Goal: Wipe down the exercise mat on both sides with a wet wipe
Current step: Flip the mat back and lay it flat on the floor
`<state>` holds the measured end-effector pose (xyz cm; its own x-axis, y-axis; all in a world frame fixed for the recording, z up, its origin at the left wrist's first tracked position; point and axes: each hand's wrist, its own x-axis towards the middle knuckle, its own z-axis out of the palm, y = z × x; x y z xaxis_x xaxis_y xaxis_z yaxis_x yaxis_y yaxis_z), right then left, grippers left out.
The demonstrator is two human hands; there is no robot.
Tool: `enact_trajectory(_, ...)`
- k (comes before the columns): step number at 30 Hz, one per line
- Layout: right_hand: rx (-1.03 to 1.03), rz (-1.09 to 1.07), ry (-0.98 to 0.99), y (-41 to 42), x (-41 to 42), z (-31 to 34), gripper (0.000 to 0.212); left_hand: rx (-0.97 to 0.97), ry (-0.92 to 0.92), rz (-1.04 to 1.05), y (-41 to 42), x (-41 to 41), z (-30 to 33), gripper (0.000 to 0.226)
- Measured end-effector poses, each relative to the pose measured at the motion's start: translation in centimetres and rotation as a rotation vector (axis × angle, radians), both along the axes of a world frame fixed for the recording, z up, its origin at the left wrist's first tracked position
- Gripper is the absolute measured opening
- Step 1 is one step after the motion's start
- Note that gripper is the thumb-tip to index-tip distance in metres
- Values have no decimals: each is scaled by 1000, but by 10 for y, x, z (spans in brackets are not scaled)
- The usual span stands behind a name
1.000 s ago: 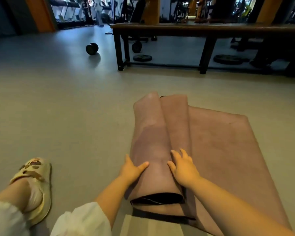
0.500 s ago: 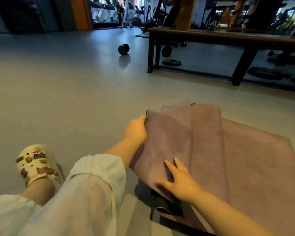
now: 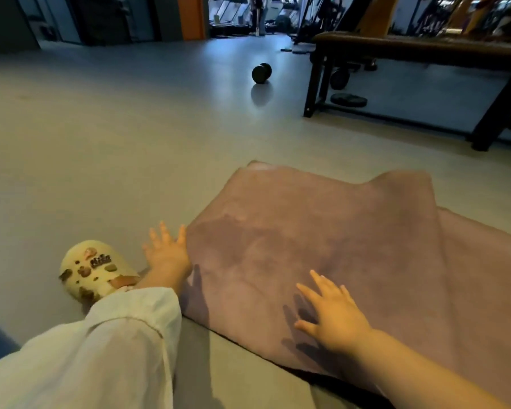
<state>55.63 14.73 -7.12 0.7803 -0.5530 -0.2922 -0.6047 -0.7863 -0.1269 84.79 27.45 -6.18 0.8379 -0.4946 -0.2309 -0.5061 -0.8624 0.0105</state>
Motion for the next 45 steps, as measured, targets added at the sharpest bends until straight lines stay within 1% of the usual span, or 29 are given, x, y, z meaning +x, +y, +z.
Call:
enact_trajectory(3, -11, -28, 68, -3, -12, -2, 81, 38, 61, -204, -14, -27, -11, 90)
enact_trajectory(6, 1, -35, 130, 1, -20, -4, 86, 125, 131, -376, -21, -50, -18, 101)
enact_trajectory(9, 16, -2, 187, 12, -23, -11, 93, 159, 171, -389, -17, -56, -30, 101)
enact_trajectory(11, 8, 47, 233, 21, -22, -16, 97, 198, 226, -386, -9, -53, -36, 108)
enact_trajectory(14, -28, 121, 300, 34, -13, -27, 100, 255, 285, -465, 3, -49, -46, 110)
enact_trajectory(17, -78, 182, 330, 47, 1, -37, 95, 240, 310, -505, 10, -43, -56, 113)
enact_trajectory(21, -146, 210, 373, 58, 16, -42, 73, 201, 354, -602, 18, -51, -65, 120)
enact_trajectory(23, -151, 194, 335, 59, 21, -42, 63, 209, 300, -669, 22, -57, -71, 117)
enact_trajectory(24, -153, 183, 285, 58, 22, -41, 60, 214, 244, -696, 24, -59, -74, 111)
enact_trajectory(27, -156, 97, 112, 52, 19, -38, 53, 235, 56, -706, 28, -55, -75, 82)
enact_trajectory(29, -157, 28, 26, 46, 17, -34, 44, 260, -16, -628, 30, -47, -70, 77)
enact_trajectory(31, -145, -21, -32, 41, 18, -32, 44, 259, -49, -476, 33, -28, -62, 69)
enact_trajectory(33, -116, -55, -76, 38, 19, -30, 47, 211, 14, -334, 31, -4, -50, 58)
enact_trajectory(34, -117, -73, -96, 37, 20, -29, 46, 174, 58, -324, 27, 7, -43, 53)
enact_trajectory(35, -122, -98, -120, 37, 21, -26, 45, 137, 68, -357, 22, 17, -35, 47)
enact_trajectory(36, -129, -124, -150, 37, 23, -23, 44, 95, 21, -415, 16, 26, -25, 40)
enact_trajectory(38, -136, -164, -205, 41, 32, -17, 42, 16, -205, -555, 8, 46, -1, 29)
enact_trajectory(39, -139, -167, -220, 44, 40, -15, 41, -13, -317, -601, 6, 57, 11, 28)
enact_trajectory(41, -139, -122, -215, 55, 62, -15, 39, -41, -442, -622, 12, 80, 32, 31)
enact_trajectory(43, -120, -47, -201, 66, 87, -19, 38, -47, -468, -574, 28, 97, 37, 36)
enact_trajectory(45, -36, 32, -201, 76, 107, -25, 38, -17, -431, -490, 52, 107, 23, 36)
